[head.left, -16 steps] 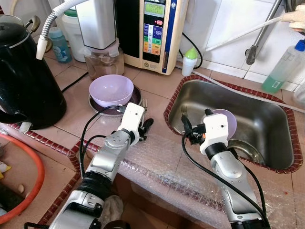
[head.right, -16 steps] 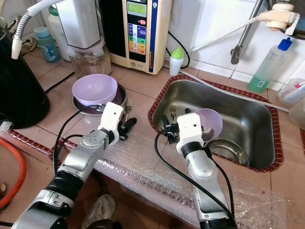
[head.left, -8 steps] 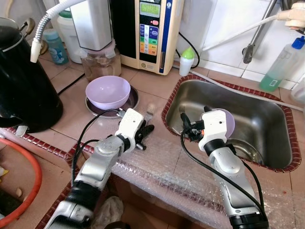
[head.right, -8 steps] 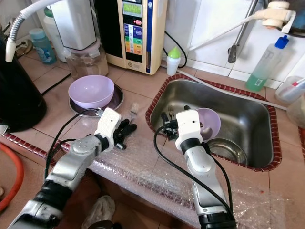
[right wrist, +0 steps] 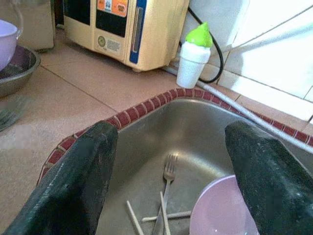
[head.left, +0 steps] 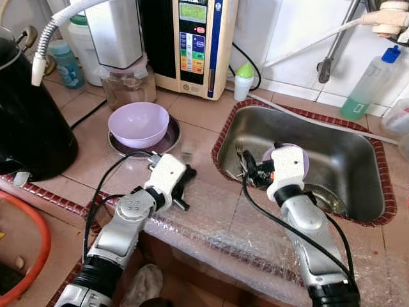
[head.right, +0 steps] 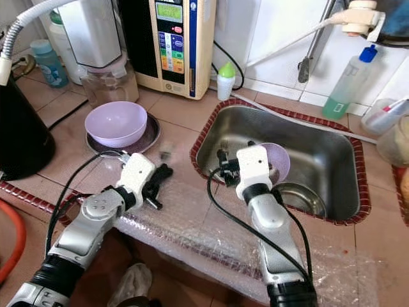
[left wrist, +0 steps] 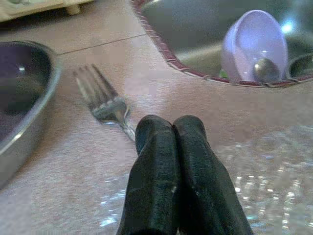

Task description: Kitchen organization

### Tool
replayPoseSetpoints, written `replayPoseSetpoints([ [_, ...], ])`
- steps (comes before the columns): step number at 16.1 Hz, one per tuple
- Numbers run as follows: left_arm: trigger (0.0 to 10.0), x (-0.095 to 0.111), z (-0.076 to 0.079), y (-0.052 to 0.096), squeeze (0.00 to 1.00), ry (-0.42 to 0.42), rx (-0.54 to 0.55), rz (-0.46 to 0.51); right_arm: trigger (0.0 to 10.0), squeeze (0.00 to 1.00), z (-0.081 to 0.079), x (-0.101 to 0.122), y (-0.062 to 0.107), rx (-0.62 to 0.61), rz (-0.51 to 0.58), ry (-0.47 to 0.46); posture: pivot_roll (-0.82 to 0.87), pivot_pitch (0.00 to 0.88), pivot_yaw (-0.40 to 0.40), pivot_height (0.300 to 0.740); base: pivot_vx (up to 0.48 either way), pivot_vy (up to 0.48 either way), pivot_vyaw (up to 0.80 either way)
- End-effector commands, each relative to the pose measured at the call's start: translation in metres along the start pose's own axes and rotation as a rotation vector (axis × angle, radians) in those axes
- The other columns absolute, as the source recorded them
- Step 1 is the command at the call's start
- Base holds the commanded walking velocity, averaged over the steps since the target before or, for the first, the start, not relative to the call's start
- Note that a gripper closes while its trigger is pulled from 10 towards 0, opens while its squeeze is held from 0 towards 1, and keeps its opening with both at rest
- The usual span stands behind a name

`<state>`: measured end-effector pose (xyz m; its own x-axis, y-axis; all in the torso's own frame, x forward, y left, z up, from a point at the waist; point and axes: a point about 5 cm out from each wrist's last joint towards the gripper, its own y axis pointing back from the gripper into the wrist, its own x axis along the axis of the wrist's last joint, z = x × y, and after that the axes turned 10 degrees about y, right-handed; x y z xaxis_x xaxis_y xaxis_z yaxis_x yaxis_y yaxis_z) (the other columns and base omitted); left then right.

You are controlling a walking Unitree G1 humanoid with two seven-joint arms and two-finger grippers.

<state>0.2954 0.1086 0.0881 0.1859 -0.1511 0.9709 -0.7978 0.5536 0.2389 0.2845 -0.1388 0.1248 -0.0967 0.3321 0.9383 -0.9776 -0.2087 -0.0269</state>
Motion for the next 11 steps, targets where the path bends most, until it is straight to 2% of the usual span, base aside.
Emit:
replayPoseSetpoints([
  [1,0.0,-0.013,-0.010,0.005,0.00,-0.001,0.068,-0.049,10.0,0.00,0.003,0.002,-0.003,-0.005,0.012,-0.001,-0.01,0.000,-0.037,0.740,0.000,0.000,0.00],
  [4,0.0,0.008,-0.016,0.002,0.00,-0.009,0.150,0.107,10.0,0.00,0.006,0.005,-0.009,0.001,0.020,-0.008,0.00,0.000,-0.049,0.740,0.000,0.000,0.00],
  [6,0.0,0.023,-0.016,0.000,0.00,-0.015,0.151,0.190,10.0,0.00,0.007,0.006,-0.012,0.000,0.023,-0.010,0.00,0.000,-0.044,0.740,0.000,0.000,0.00],
  [11,0.0,0.027,-0.007,0.003,0.00,-0.040,0.095,0.216,10.0,0.00,0.003,0.001,-0.007,-0.017,0.011,-0.026,0.00,0.015,-0.009,0.740,0.000,0.000,0.00],
])
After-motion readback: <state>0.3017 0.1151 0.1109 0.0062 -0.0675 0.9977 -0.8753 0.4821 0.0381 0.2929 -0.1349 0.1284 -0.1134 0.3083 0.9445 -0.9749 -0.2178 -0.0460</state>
